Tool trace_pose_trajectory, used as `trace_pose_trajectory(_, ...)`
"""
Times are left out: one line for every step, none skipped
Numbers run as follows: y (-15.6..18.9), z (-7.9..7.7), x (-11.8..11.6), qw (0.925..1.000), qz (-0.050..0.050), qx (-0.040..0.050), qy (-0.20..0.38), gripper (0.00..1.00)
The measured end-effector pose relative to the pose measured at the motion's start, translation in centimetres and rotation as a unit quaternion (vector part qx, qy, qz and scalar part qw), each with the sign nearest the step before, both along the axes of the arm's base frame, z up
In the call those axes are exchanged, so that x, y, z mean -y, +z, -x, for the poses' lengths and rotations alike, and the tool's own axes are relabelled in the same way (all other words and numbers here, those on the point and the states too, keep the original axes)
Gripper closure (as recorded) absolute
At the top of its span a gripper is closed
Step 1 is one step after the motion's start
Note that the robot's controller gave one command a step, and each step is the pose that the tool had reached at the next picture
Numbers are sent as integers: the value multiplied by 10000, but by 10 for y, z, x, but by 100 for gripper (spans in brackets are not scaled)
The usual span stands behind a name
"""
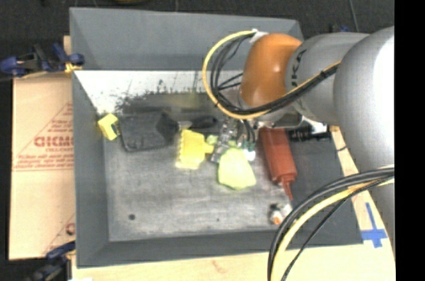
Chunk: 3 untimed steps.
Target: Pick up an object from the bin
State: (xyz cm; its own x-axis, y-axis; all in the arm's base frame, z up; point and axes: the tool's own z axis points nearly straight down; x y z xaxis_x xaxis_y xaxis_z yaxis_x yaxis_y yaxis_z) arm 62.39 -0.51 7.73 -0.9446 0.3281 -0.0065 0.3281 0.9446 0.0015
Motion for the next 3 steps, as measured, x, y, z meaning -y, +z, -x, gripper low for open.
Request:
trace_pose_trajectory(16,3,0,10000,-5,-47,-2,100)
trace_pose_trajectory(35,1,0,10000,-5,-29,-1,100)
trace_pose_trajectory(53,2,0,10000,-5,-41,0,100)
